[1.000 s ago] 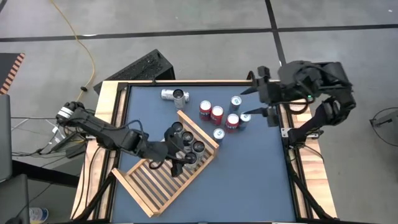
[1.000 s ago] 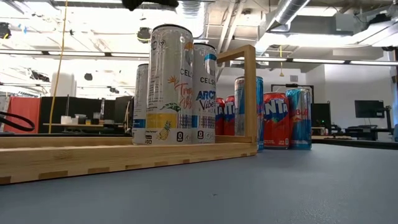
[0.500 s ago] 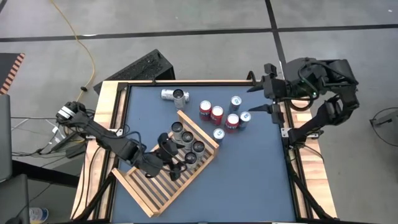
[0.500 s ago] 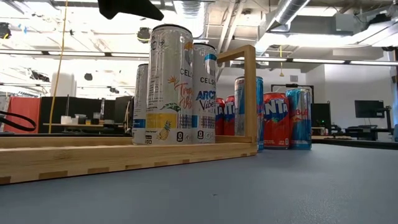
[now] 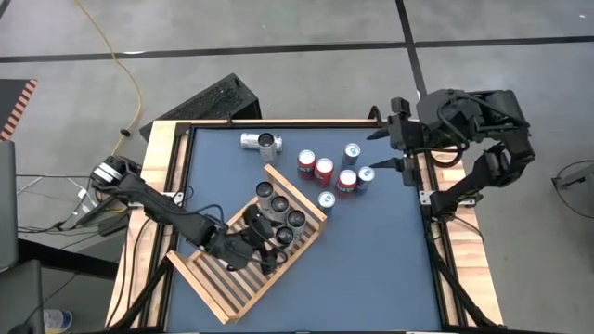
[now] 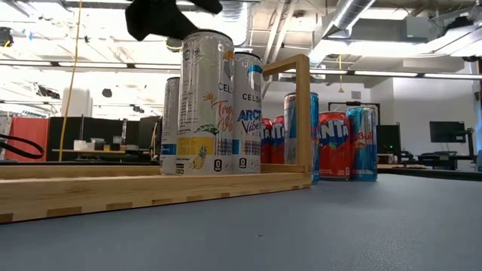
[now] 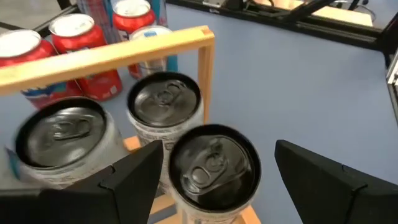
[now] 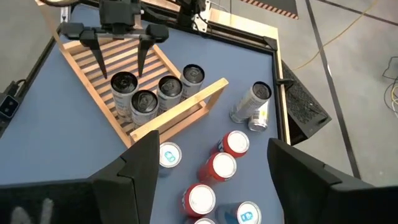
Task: Place canned beverage on shelf
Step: Put the top right white yellow soda can on the shelf
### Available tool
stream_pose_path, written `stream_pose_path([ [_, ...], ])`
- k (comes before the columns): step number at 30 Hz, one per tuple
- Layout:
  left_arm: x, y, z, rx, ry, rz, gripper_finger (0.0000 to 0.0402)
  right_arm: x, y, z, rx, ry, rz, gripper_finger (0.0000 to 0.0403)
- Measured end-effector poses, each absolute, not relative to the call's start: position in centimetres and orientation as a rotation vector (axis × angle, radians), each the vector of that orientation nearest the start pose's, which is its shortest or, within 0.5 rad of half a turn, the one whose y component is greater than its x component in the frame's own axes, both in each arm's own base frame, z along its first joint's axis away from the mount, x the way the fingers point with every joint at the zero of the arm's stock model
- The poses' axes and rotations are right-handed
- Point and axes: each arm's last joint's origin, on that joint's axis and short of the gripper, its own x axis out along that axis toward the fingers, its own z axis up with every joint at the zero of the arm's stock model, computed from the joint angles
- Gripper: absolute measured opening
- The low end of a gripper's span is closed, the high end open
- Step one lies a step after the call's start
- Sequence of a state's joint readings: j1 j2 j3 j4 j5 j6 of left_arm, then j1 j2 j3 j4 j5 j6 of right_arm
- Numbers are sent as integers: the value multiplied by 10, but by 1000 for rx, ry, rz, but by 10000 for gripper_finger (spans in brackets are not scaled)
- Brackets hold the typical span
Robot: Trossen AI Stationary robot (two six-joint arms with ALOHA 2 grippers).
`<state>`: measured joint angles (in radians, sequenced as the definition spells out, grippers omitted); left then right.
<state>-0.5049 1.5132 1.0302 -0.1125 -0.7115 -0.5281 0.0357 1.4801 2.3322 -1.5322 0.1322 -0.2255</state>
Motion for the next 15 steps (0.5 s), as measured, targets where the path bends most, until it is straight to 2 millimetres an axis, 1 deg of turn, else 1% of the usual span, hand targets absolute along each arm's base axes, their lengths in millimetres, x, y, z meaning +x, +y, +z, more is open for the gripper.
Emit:
stream_pose_path([
  [3, 297, -143, 249, -180, 424, 324, 298, 187, 3, 530, -273, 686, -16, 260],
  [6, 297, -143, 249, -187, 428, 319, 298, 187, 3, 530, -273, 686, -16, 260],
  [12, 301, -144, 240, -165, 438, 344, 298, 187, 3, 530, -273, 687, -15, 260],
  [15, 301, -144, 240, -165, 439, 346, 298, 187, 3, 530, -272, 688, -15, 260],
])
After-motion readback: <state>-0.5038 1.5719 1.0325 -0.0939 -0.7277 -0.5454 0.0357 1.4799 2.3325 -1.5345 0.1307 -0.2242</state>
